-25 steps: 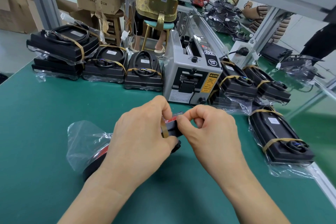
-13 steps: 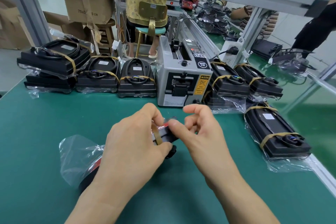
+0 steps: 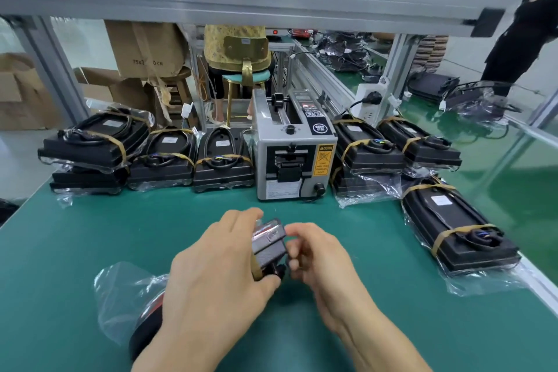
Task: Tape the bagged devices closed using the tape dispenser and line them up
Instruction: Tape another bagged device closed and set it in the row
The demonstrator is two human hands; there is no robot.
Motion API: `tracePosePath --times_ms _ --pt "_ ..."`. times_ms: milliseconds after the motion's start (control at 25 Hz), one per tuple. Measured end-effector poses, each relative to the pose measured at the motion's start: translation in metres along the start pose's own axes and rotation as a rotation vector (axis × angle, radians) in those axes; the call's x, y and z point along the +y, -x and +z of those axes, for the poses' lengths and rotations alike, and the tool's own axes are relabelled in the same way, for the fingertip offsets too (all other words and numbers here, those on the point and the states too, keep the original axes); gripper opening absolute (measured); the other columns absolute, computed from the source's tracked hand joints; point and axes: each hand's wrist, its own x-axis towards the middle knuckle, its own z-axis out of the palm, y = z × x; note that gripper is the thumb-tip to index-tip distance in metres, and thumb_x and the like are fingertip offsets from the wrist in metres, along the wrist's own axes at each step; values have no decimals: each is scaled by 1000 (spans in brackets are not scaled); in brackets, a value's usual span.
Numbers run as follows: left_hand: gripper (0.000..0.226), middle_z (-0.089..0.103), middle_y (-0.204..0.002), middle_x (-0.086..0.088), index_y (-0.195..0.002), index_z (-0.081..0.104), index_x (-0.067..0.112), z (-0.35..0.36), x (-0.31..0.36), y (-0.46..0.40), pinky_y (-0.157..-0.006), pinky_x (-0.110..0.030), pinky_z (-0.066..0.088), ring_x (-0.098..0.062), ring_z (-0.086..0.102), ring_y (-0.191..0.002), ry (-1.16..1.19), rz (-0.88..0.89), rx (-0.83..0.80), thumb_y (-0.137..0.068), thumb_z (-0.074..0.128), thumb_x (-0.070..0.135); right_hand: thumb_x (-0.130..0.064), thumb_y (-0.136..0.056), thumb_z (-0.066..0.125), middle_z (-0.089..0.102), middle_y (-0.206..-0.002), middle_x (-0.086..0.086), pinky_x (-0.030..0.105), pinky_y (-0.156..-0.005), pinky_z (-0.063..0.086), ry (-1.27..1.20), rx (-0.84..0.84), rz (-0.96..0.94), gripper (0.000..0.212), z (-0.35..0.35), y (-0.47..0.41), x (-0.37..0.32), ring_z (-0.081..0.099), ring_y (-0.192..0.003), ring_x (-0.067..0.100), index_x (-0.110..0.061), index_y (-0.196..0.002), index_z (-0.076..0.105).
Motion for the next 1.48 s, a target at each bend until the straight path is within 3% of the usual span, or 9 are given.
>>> tracePosePath --times_ms 120,240,440,720,880,1040,1280,1360,1480 --pt "61 56 -108 27 -116 49 44 -5 -7 -4 -75 -15 37 1 55 -99 139 -31 22 -62 74 54 -30 -90 61 57 -75 -9 13 -56 38 90 -13 -20 9 -10 5 15 50 -59 3 -21 -91 61" --pt "61 69 -94 24 -99 66 45 -23 -23 -7 -73 -4 44 4 65 -84 726 -64 183 -42 84 35 -50 -62 76 64 -105 -19 9 -76 43 140 -59 -168 56 -23 11 20 60 -93 -8 -36 -113 57" --pt "75 74 -100 -2 -105 71 29 -30 -36 -7 -74 -21 55 -15 71 -89 1267 69 224 -33 88 18 -55 -43 90 40 -136 -40 22 -105 35 204 -307 -429 117 -17 9 -1 37 -131 -11 -61 -137 22" --pt "71 71 -105 -12 -107 68 24 -17 -55 5 -80 -28 55 -24 67 -94 1424 15 141 -39 84 8 -17 -58 89 70 -113 -2 20 -87 49 155 -338 -596 71 3 -1 -23 65 -108 13 -37 -117 55" --pt "73 64 -124 -2 -118 61 34 -23 -60 12 -94 -20 47 -17 59 -117 1303 -10 160 -50 83 19 -6 -55 86 72 -109 -2 25 -87 52 105 -300 -590 69 16 -8 -14 67 -104 15 -39 -109 58" --pt "61 51 -138 10 -124 55 40 -33 -55 13 -106 -19 33 -9 42 -132 871 41 300 -66 72 39 -12 -54 88 72 -106 -2 21 -82 52 84 -323 -598 65 25 -13 -12 68 -100 13 -36 -107 58" --pt "35 60 -109 14 -104 67 31 -36 -40 4 -86 -3 36 -4 57 -108 781 20 336 -70 69 41 -5 -62 69 65 -122 -9 19 -93 46 190 -515 -582 73 12 -20 -17 58 -116 6 -39 -124 53" --pt "31 61 -104 14 -101 67 32 -35 -43 2 -83 -3 38 -2 58 -102 784 -11 374 -71 73 33 0 -64 61 65 -122 -12 18 -93 44 86 -388 -469 70 4 -34 -18 57 -116 1 -33 -126 56" --pt "26 63 -101 12 -96 70 34 -31 -46 1 -83 -5 40 -2 60 -97 872 -40 389 -73 68 23 -13 -85 69 70 -92 -14 11 -71 43 19 130 -304 23 -4 -65 -20 63 -84 -5 -26 -103 71"
